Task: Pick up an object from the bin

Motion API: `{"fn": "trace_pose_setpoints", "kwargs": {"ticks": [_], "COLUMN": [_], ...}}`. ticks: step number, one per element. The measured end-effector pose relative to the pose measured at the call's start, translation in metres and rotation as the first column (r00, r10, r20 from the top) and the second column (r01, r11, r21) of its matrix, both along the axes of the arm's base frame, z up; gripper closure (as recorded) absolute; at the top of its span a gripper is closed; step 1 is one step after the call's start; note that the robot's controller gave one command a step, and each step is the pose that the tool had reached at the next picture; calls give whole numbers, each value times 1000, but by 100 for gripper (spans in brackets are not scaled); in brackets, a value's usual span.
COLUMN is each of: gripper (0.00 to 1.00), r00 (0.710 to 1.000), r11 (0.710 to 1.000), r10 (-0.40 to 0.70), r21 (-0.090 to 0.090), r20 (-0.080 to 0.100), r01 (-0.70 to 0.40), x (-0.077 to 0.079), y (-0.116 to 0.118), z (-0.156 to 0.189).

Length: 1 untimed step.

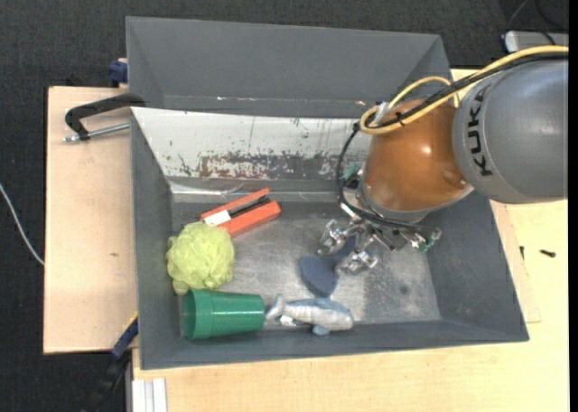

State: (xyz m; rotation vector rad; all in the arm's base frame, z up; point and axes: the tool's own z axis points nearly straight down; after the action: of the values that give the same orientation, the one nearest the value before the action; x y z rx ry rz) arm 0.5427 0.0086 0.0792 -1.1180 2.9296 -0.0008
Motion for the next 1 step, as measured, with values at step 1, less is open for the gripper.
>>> {"fn": "trace_pose_setpoints", "kwargs": {"ticks": [1], "gripper": [100], "r00": [1000], "r11": [1000], "r10": [0], "r21": [0], "r20": [0], "r01": [0], "x": [0], "y": [0], "z": [0]}}
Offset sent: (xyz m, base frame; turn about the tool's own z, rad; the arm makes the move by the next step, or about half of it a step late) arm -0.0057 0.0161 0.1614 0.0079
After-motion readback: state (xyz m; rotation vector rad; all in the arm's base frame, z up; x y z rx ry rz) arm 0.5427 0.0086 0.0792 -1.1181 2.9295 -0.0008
